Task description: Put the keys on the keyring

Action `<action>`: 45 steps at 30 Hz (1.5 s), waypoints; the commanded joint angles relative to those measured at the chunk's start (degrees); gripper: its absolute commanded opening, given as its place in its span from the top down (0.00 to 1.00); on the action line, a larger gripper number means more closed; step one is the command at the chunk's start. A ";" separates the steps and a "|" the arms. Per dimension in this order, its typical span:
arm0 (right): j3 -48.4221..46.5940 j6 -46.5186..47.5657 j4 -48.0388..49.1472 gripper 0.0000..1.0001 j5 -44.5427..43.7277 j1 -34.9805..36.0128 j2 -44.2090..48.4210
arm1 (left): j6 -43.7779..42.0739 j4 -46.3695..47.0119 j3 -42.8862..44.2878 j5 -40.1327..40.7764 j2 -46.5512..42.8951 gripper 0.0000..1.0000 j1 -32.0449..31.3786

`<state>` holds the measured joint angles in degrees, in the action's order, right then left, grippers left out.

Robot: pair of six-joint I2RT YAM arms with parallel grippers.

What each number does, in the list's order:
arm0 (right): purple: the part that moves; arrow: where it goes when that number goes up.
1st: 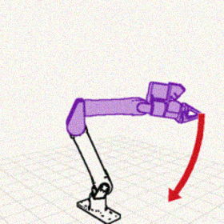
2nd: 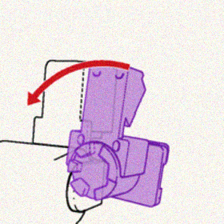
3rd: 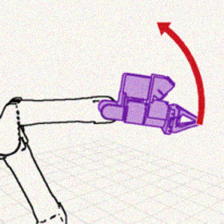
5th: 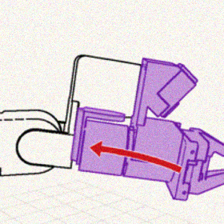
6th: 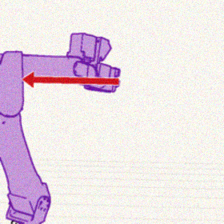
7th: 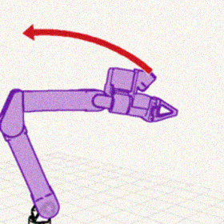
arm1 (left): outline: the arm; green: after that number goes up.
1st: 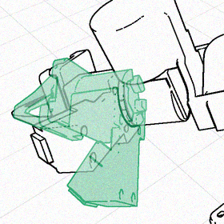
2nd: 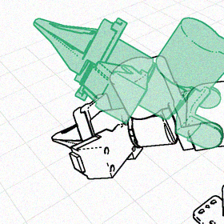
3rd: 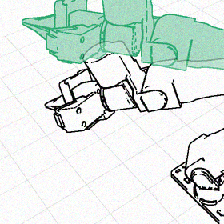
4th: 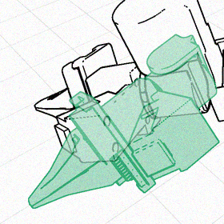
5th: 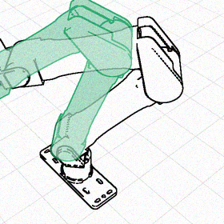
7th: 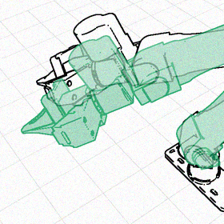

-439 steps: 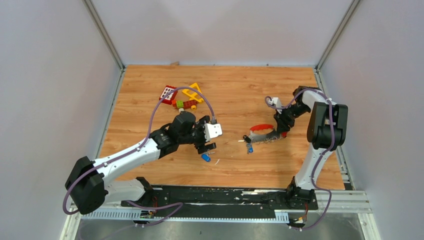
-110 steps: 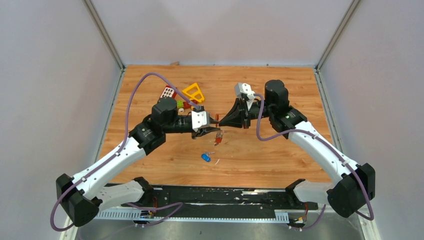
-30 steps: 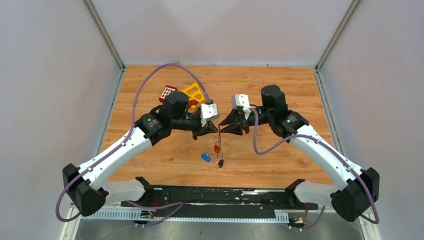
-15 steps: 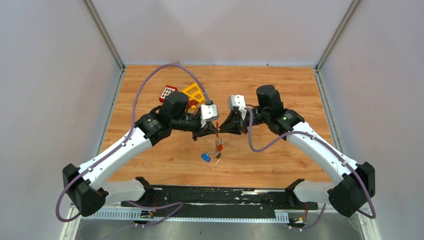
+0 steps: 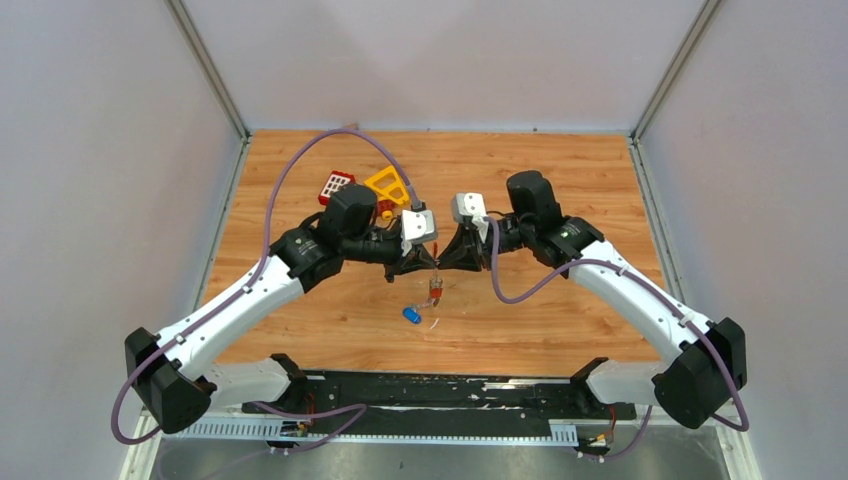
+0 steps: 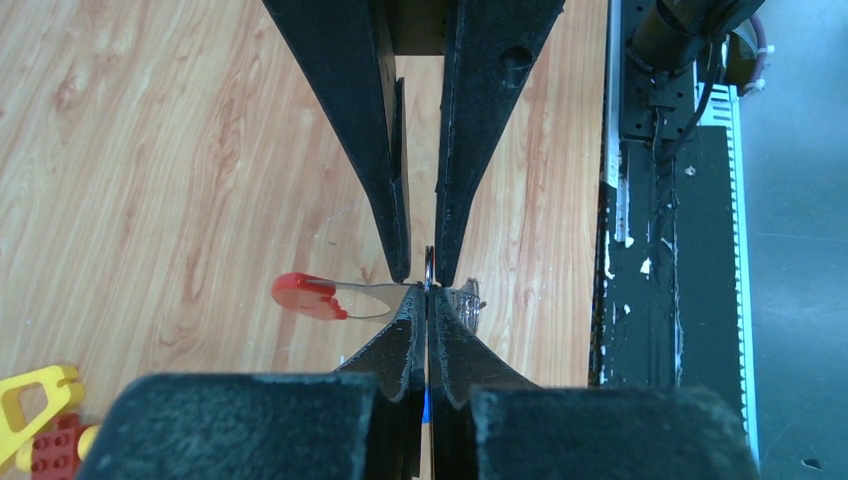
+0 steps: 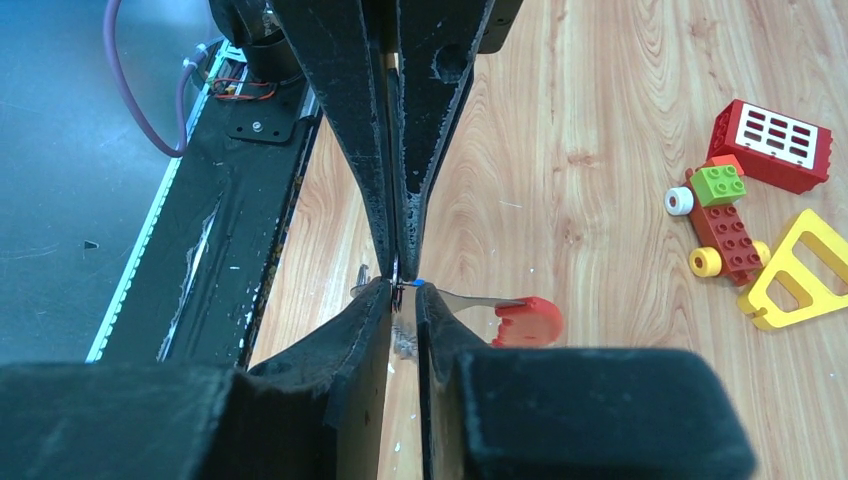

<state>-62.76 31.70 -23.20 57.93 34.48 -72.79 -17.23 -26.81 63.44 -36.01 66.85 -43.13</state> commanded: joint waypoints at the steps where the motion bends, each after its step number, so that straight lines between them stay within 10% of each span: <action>1: -2.45 1.62 0.18 0.84 0.35 0.59 -0.09 | -0.22 3.14 0.28 -2.09 -1.80 1.00 -0.37; 25: -0.18 1.83 2.71 1.00 -3.64 1.38 3.50 | 1.01 5.69 -0.97 1.56 -1.67 1.00 -0.37; 45: 1.80 -1.46 4.13 1.00 -3.16 -1.82 7.61 | -4.45 3.91 -1.48 7.00 -7.45 0.36 0.23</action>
<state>-61.28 31.35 -22.39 53.28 33.36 -67.18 -19.97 -23.03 62.50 -29.85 61.69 -43.09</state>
